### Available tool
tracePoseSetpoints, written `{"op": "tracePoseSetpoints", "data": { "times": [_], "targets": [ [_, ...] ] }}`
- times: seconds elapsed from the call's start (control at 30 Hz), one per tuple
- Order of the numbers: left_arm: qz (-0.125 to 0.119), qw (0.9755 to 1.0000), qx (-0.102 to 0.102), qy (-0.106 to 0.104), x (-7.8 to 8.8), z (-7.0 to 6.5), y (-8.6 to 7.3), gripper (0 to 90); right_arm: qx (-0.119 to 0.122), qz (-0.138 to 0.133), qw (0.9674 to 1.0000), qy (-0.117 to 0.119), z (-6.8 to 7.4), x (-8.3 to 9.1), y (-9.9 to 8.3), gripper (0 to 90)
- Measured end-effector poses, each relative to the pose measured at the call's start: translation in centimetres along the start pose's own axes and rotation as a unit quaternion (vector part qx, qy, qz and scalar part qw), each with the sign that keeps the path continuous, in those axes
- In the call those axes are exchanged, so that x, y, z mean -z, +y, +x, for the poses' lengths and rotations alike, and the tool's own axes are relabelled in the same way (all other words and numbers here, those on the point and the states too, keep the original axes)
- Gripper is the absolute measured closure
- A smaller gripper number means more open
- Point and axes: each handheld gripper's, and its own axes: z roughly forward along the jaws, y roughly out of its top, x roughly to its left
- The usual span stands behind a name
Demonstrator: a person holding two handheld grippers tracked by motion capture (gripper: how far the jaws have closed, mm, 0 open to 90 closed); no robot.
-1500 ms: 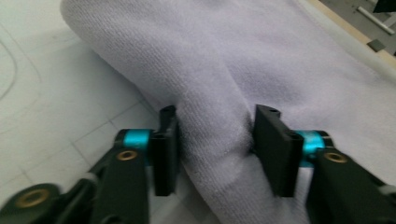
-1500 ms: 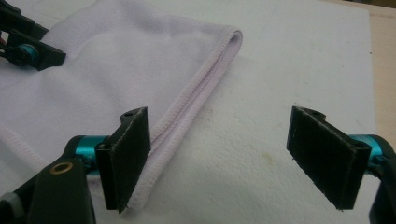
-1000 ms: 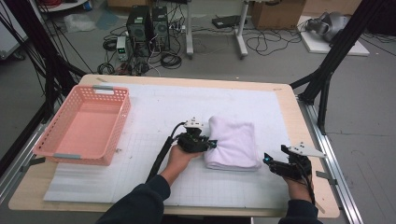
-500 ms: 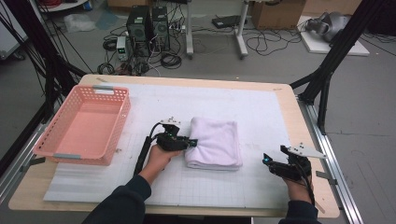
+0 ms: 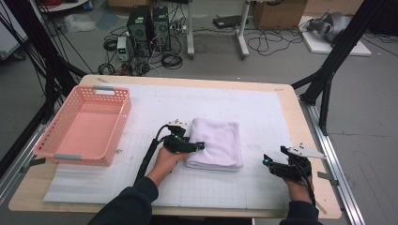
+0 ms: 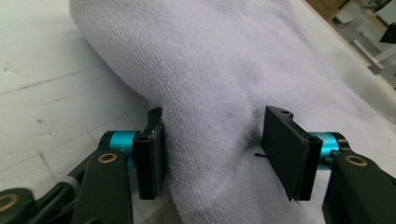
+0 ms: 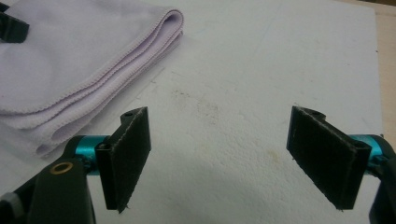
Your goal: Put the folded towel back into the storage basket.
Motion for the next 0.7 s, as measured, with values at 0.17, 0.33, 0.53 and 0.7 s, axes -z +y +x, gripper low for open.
{"op": "tracePoseSetpoints", "data": {
  "times": [0.17,0.33,0.53,0.7],
  "targets": [
    [-0.008,0.9997,-0.014,-0.018,0.3,0.3,0.1,69.8,0.002,-0.001,1.0000,0.001,0.0,-0.1,0.1,20.7],
    [-0.046,0.9970,-0.046,-0.041,1.7,0.3,0.6,71.4,-0.003,0.000,1.0000,0.001,-0.1,-0.1,0.1,20.7],
    [-0.087,0.9814,-0.156,-0.072,4.3,-0.2,1.6,71.5,-0.001,0.000,1.0000,0.000,-0.1,-0.1,0.1,20.7],
    [-0.102,0.9755,-0.182,-0.070,6.9,0.1,3.0,71.6,-0.001,0.000,1.0000,0.000,0.0,0.0,0.1,20.7]
  ]
}}
